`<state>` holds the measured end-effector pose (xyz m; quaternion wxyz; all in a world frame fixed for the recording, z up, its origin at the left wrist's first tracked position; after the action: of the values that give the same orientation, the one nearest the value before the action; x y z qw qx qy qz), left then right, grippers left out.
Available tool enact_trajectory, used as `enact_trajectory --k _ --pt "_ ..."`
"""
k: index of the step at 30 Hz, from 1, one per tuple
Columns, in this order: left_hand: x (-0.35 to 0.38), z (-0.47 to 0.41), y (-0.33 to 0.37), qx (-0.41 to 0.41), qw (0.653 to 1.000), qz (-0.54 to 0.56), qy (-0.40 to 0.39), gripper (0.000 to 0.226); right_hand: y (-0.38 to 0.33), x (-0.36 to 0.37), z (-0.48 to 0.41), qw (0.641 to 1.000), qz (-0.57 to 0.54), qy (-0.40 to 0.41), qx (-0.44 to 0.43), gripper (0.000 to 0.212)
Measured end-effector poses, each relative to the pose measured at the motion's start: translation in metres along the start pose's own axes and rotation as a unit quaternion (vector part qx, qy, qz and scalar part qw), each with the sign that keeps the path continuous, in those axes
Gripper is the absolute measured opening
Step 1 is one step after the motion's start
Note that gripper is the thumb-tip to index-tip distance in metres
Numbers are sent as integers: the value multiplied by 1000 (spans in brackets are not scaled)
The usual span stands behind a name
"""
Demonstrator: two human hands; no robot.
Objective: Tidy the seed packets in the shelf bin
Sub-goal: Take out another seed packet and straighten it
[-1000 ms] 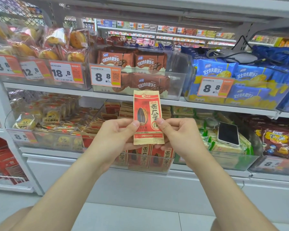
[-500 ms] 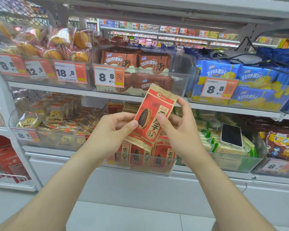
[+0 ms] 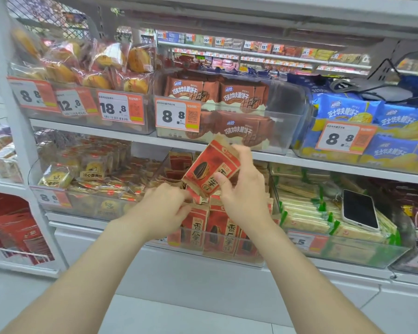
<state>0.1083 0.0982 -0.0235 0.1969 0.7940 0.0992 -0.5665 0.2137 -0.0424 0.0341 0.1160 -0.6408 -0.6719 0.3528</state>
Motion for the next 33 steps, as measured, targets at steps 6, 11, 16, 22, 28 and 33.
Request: enact_trajectory --k 6,11,16,22,28,33 --pt "5 -4 1 30 999 -31 4 28 20 46 8 985 94 -142 -2 20" --pt "1 -5 -5 42 999 7 27 24 28 61 5 960 223 -166 11 33" --pt "-9 -3 -9 23 992 100 80 11 36 68 7 930 265 -248 63 45" --pt "-5 -3 -8 3 993 92 70 59 35 77 16 891 308 -330 46 57" --pt "-1 -5 -7 -1 999 20 38 49 24 73 8 920 308 -242 13 35" --pt "3 -2 -8 16 999 26 22 32 31 70 0 961 232 -128 75 13"
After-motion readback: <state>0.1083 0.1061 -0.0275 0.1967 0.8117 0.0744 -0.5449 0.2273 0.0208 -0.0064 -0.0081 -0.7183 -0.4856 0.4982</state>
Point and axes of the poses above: each hand's wrist, its own z-axis away from the middle knuckle, its own x-axis out of the palm, y = z × x, the point moved 8 cm from there along -z, towards the middle knuckle, and after that the axes turned 13 degrees about y, right-handed, at the moved point
